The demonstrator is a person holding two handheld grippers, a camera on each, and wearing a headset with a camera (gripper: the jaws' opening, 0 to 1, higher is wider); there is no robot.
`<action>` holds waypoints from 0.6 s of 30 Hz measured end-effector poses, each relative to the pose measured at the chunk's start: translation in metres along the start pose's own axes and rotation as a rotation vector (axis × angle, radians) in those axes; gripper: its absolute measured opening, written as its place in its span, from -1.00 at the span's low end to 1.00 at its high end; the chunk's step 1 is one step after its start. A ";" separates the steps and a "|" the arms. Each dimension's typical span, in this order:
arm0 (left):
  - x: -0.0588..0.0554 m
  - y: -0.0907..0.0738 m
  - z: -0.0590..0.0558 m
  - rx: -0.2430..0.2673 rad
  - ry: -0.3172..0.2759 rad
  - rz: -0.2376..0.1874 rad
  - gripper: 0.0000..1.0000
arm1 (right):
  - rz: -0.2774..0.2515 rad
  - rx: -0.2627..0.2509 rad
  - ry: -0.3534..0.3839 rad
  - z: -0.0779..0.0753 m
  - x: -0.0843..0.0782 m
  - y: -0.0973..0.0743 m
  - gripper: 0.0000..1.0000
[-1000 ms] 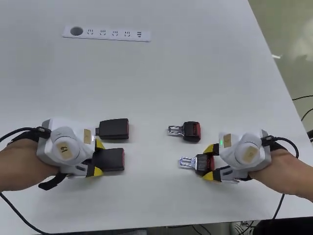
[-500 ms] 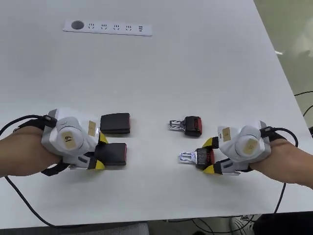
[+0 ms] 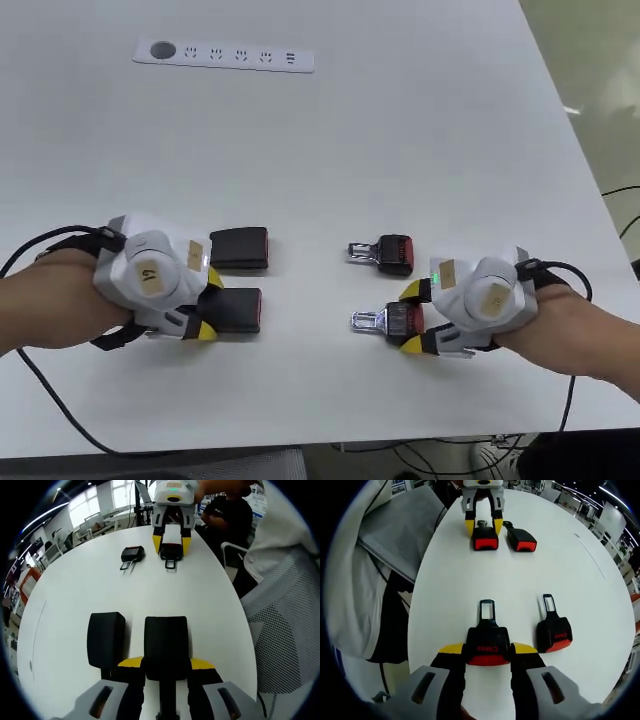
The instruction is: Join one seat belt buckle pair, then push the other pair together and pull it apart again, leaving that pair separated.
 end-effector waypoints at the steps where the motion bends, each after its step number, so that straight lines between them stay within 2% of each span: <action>1: 0.000 0.000 0.000 0.000 0.001 -0.001 -0.33 | -0.002 0.000 0.000 0.000 0.001 0.001 -0.34; 13: 0.001 0.000 0.000 -0.006 0.014 0.000 -0.33 | -0.036 -0.005 -0.024 -0.001 0.032 0.024 -0.33; 15: 0.002 -0.001 0.000 -0.009 0.022 0.004 -0.33 | -0.040 -0.006 -0.024 0.003 0.040 0.022 -0.33; 18: 0.001 -0.001 0.000 -0.011 0.023 0.005 -0.33 | -0.048 -0.007 -0.023 0.000 0.045 0.027 -0.33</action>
Point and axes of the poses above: the centre of the closed fingertips' face, and the gripper's own axes: y roughly forward along the fingers, z roughly to its left, x roughly out of its top, the point moved 7 cm from there along -y, roughly backward along the fingers, and after that the axes turned 12 degrees about x, right-handed, at the moved point
